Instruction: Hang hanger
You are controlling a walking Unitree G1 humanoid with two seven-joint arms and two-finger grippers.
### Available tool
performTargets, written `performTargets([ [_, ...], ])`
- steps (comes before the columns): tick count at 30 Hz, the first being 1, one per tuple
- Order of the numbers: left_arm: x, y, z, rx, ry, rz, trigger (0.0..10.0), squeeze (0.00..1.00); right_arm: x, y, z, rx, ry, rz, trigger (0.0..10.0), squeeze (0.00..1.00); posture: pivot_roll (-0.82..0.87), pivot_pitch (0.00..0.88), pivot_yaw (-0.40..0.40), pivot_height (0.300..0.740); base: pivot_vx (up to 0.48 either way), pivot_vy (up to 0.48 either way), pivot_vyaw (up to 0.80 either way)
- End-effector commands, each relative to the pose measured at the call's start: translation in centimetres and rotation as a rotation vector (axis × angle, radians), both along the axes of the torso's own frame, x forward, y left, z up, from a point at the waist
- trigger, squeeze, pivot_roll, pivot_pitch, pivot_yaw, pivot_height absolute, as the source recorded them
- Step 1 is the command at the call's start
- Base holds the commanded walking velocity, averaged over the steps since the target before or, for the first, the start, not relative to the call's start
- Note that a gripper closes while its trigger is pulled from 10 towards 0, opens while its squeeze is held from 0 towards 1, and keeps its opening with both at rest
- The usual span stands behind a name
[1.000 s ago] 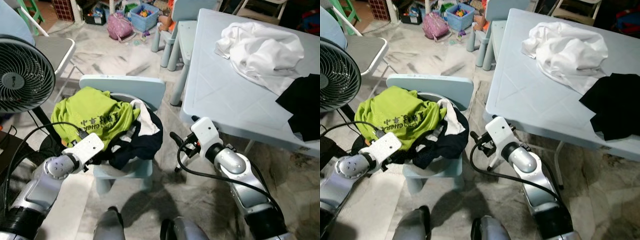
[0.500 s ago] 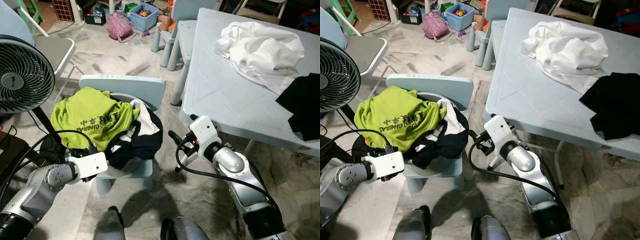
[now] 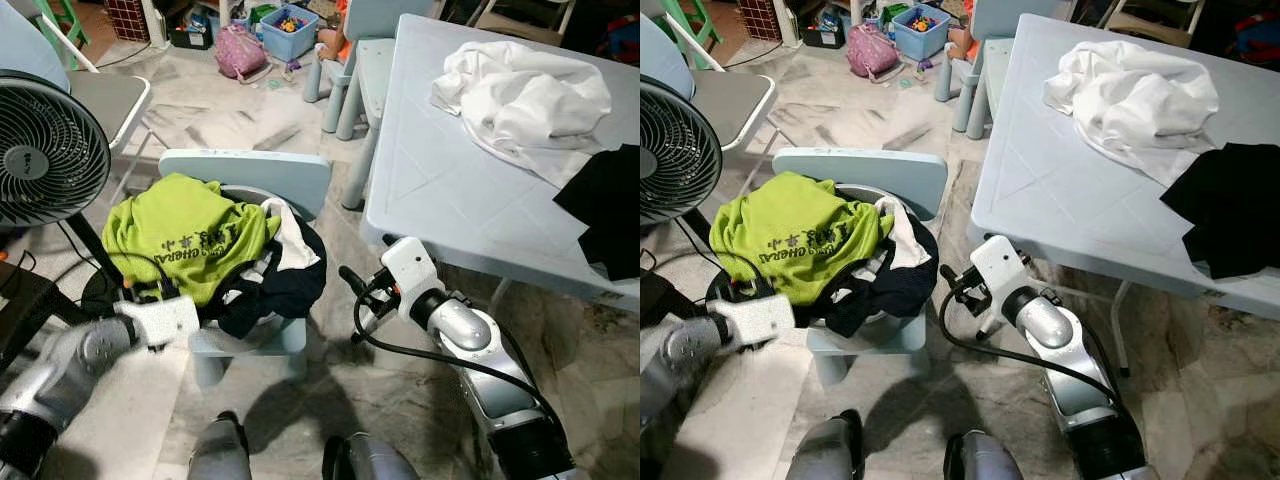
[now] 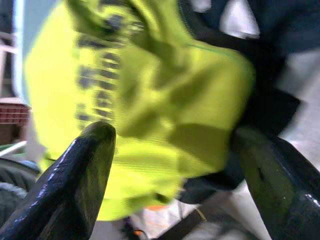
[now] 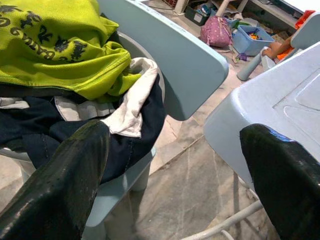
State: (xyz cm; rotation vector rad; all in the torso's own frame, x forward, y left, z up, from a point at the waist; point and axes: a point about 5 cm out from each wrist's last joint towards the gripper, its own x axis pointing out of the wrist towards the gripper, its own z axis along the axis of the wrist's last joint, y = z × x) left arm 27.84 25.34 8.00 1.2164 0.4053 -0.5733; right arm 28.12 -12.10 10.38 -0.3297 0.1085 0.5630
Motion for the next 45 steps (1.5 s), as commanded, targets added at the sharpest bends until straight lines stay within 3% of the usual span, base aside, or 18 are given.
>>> performTargets([
  [1,-0.2,0.2,-0.5,0.01,0.012,-0.001,10.0,0.0,0.1,-0.5,0.3,-0.006,-0.006,-0.014,10.0,0.0,0.01,0.149,-0.094,0.74,0.0,0.0,0.0],
  [20,1.1,-0.6,-2.5,0.049,0.049,-0.062,10.0,0.0,-0.6,-0.8,0.3,-0.011,0.002,-0.019,10.0,0.0,-0.03,0.173,-0.087,0.74,0.0,0.0,0.0],
  [22,1.1,-0.7,-2.6,0.053,0.059,-0.075,9.6,0.0,-0.6,-0.9,0.2,-0.011,0.003,-0.021,10.0,0.0,-0.03,0.176,-0.085,0.74,0.0,0.0,0.0],
  [23,1.1,-0.7,-2.7,0.056,0.057,-0.079,4.3,0.0,-0.6,-1.0,0.2,-0.012,0.005,-0.025,10.0,0.0,-0.03,0.179,-0.083,0.74,0.0,0.0,0.0],
  [24,1.1,-0.7,-2.7,0.056,0.054,-0.08,4.3,0.0,-0.6,-1.0,0.2,-0.012,0.006,-0.026,10.0,0.0,-0.03,0.179,-0.083,0.74,0.0,0.0,0.0],
  [25,1.1,-0.8,-2.8,0.059,0.067,-0.091,0.0,0.0,-0.6,-1.0,0.2,-0.012,0.006,-0.029,10.0,0.0,-0.03,0.181,-0.081,0.74,0.0,0.0,0.0],
  [45,1.3,-0.4,-3.3,0.091,0.085,-0.129,0.0,0.0,-0.4,-0.9,0.3,-0.008,0.006,-0.043,10.0,0.0,-0.03,0.177,-0.073,0.74,0.0,0.0,0.0],
])
